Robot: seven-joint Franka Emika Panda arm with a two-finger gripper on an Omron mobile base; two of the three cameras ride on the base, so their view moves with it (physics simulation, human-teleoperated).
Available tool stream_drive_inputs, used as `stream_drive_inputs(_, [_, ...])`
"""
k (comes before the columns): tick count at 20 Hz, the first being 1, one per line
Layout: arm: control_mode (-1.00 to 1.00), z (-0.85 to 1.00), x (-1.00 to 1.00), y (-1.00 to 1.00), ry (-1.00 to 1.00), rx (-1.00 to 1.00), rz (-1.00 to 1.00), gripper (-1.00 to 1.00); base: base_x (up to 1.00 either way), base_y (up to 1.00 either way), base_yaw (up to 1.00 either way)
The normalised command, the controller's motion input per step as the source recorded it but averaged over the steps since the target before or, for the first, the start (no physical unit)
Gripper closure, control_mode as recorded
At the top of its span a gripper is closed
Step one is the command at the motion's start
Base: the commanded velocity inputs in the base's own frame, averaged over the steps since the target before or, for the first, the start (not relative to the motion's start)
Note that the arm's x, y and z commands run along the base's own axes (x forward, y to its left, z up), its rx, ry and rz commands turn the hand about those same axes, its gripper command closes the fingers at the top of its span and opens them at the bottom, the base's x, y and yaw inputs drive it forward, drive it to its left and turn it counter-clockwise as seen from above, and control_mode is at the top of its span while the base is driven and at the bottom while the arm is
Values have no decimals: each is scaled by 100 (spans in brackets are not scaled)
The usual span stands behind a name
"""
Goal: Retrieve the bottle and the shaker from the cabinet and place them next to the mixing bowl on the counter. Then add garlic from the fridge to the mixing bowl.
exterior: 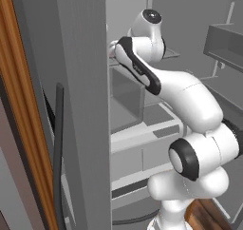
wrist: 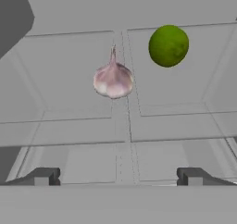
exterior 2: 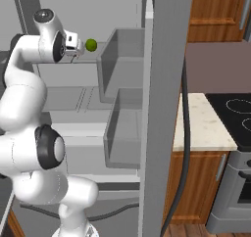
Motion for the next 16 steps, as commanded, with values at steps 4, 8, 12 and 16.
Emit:
stream_drive_inputs(4, [-100,-6,51,21,0,0,0,-100,0,0,0])
stream_drive_inputs(8, [-100,4,36,25,1,-3,0,-100,0,0,0])
stream_drive_inputs(12, [-100,0,42,3,0,0,0,-100,0,0,0])
stream_drive_inputs(16, [-100,0,40,0,0,0,0,-100,0,0,0])
